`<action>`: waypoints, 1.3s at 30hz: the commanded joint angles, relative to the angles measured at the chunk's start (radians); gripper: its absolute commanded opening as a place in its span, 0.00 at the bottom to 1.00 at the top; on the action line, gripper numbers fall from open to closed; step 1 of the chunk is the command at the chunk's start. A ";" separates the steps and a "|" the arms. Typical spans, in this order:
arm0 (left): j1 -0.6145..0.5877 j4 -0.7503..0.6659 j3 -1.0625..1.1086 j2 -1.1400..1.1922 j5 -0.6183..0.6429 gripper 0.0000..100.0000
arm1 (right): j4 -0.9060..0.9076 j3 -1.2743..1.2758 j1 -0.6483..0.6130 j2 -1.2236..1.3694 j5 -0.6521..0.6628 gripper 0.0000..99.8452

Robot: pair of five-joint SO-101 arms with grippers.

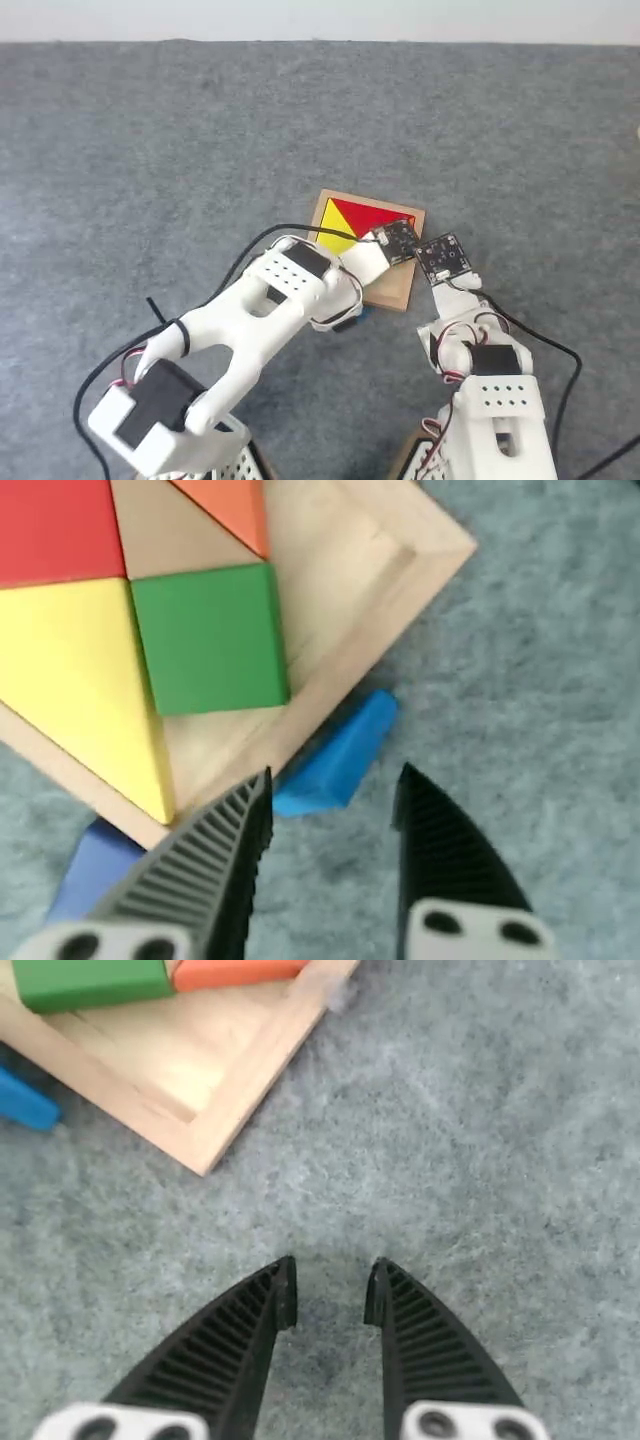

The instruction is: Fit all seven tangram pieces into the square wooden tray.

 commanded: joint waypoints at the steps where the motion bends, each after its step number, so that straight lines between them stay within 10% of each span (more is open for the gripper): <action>1: 0.011 -0.028 0.015 -0.006 0.003 0.08 | -0.019 -0.006 -0.002 -0.019 -0.002 0.13; 17: 0.008 -0.040 0.036 -0.017 0.003 0.01 | -0.018 -0.091 0.326 -0.019 -0.114 0.13; 39: 0.092 -0.071 -0.010 -0.005 0.041 0.12 | 0.028 -0.092 0.346 -0.019 -0.072 0.13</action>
